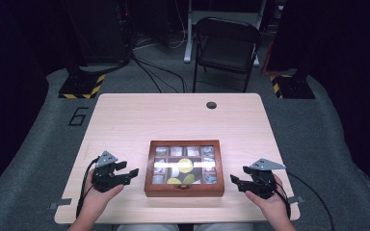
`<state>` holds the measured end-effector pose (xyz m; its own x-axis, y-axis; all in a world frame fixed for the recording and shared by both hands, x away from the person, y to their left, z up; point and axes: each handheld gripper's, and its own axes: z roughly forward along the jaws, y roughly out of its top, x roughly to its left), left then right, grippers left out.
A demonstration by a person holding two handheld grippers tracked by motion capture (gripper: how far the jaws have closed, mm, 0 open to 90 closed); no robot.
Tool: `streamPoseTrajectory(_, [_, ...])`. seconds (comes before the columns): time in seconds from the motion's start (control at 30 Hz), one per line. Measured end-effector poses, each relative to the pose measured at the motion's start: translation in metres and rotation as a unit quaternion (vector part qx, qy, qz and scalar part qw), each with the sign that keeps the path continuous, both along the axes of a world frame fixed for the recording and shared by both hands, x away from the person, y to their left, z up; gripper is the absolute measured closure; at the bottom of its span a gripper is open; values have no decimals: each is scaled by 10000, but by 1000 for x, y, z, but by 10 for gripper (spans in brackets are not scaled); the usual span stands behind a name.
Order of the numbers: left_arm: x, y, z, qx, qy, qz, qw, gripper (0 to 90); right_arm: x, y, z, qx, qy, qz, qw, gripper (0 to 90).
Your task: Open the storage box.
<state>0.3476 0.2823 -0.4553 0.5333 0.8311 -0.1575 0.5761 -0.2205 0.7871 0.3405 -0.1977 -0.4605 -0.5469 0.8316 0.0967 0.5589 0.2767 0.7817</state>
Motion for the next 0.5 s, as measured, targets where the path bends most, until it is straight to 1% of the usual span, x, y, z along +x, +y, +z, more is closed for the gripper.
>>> streamPoseTrajectory(0.03, [-2,-1,0,36,-15,-44,10000,387,-1,0,0,7,36,8,10000,355])
streamPoseTrajectory(0.1, [-3,-3,-1,34,-50,-32,10000,388,-2,1,0,35,52,29,10000,358])
streamPoseTrajectory(0.13, [-6,-3,-1,118,-43,-103,9999,389,-3,1,0,18,57,48,10000,362])
streamPoseTrajectory(0.17, [-7,-4,-3,74,-64,-89,9999,389,-3,1,-1,14,60,79,9999,364])
streamPoseTrajectory(0.23, [-9,-4,-4,3,1,-116,9999,388,-5,2,-1,39,113,115,9999,380])
streamPoseTrajectory(0.27, [-10,-4,-6,21,-7,-141,9999,390,-6,3,-1,40,103,178,9998,383])
streamPoseTrajectory(0.3, [-10,-4,-6,21,-7,-141,9999,390,-6,3,-1,40,103,178,9998,383])
streamPoseTrajectory(0.37, [-14,-4,-8,-45,26,-138,9999,390,-10,7,-1,-40,30,220,9997,384])
streamPoseTrajectory(0.4, [-14,-4,-8,-45,26,-138,9999,390,-10,7,-1,-40,30,220,9997,384])
streamPoseTrajectory(0.43, [-16,-5,-8,-84,73,-200,9997,395,-13,8,-1,-44,35,254,9997,385])
streamPoseTrajectory(0.5, [-20,-6,-8,-103,62,-247,9996,401,-17,11,-1,3,49,335,9994,387])
